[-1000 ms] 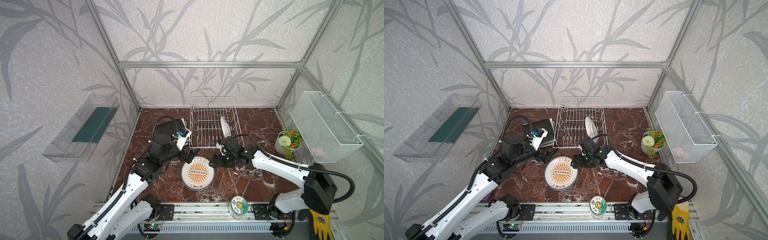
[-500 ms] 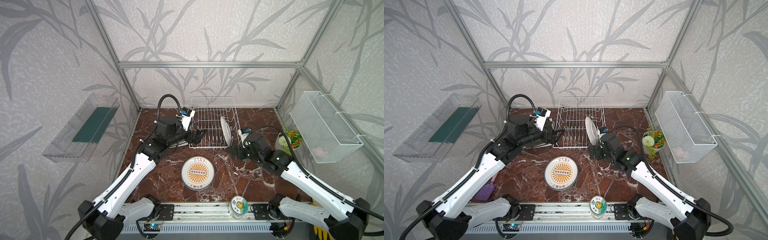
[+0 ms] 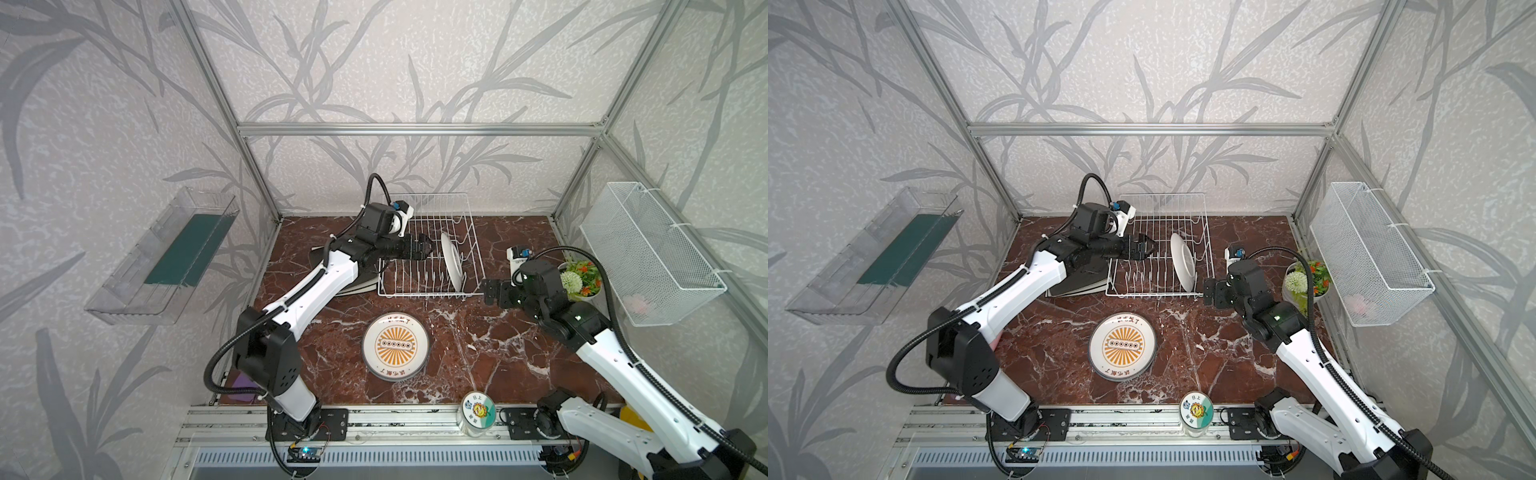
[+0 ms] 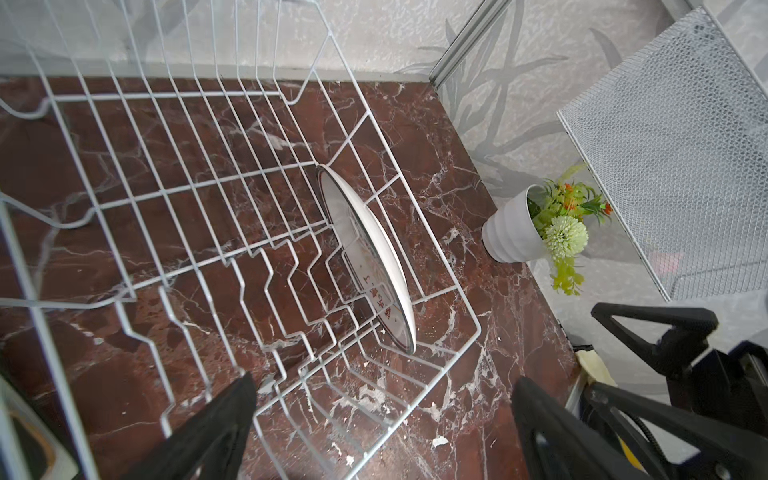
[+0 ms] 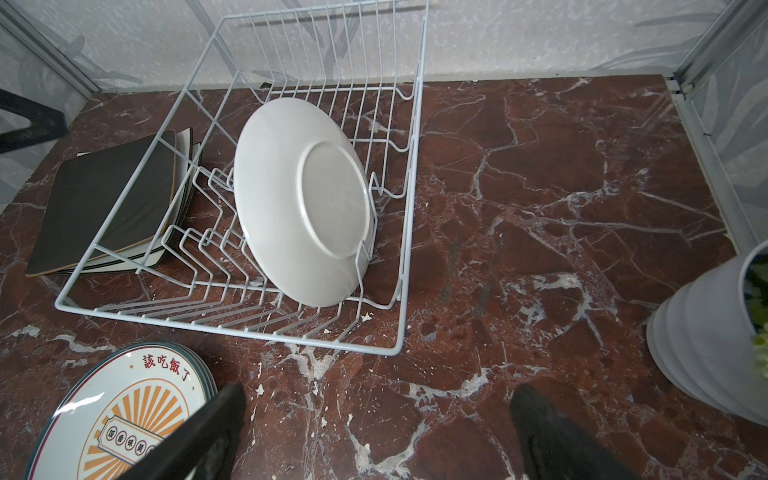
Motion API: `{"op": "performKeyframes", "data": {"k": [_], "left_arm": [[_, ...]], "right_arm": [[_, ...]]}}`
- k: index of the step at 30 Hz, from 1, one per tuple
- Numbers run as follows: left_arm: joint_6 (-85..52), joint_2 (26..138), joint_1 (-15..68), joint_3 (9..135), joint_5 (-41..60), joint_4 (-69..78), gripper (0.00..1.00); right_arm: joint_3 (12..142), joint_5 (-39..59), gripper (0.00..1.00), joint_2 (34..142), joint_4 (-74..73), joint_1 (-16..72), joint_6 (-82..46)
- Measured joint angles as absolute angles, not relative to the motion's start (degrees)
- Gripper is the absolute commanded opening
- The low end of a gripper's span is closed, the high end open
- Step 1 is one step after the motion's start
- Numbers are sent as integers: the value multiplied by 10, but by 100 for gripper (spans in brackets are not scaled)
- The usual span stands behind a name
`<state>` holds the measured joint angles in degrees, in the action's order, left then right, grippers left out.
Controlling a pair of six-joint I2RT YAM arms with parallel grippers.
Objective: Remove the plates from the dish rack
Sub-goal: 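Withdraw the right gripper and move the left gripper into the rack to the next plate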
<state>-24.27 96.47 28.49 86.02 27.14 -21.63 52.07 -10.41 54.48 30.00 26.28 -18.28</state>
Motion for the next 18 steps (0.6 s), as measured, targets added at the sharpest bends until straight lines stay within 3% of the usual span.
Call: {"op": "performKeyframes", "data": {"k": [7, 18], "left_arm": [[-279, 1086, 295, 968, 300, -278, 88], [-293, 1157, 333, 1051, 302, -350, 64]], "right_arm": [[505, -102, 99, 542, 300, 236, -183], [505, -85, 99, 569, 300, 197, -194]]}}
